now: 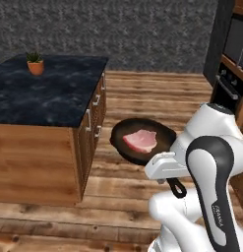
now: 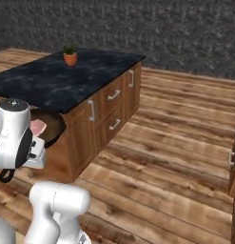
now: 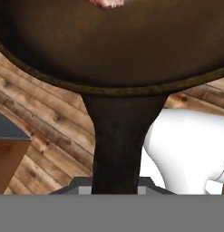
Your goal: Pick up the pan with the steak in it and place it on the dining table. Then place the steak on the plate.
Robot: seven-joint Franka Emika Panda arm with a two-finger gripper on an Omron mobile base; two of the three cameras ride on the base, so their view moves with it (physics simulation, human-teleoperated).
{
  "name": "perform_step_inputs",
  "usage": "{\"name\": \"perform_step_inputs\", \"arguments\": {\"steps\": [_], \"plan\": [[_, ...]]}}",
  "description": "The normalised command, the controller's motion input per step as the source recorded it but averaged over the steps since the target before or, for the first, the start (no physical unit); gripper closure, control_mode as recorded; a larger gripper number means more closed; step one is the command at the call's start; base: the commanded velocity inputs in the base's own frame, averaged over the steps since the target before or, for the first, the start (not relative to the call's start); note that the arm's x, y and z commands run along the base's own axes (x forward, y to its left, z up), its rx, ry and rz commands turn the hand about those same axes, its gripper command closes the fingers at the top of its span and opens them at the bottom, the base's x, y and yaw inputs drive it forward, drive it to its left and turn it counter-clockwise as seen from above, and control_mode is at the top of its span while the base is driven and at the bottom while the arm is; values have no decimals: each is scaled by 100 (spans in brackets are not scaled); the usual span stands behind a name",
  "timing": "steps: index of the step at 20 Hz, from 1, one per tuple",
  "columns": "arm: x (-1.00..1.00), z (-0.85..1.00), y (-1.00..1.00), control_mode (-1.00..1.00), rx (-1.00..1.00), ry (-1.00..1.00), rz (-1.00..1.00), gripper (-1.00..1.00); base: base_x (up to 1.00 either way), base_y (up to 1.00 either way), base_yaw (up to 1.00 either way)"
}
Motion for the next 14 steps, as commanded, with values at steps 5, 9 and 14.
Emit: {"name": "perform_step_inputs", "arguments": {"steps": [5,9,14], "plan": [[0,0,0,100,0,0,0,100,0,4,50],[0,0,0,100,0,0,0,100,0,1,49],[0,0,0,100,0,0,0,100,-2,0,48]]}}
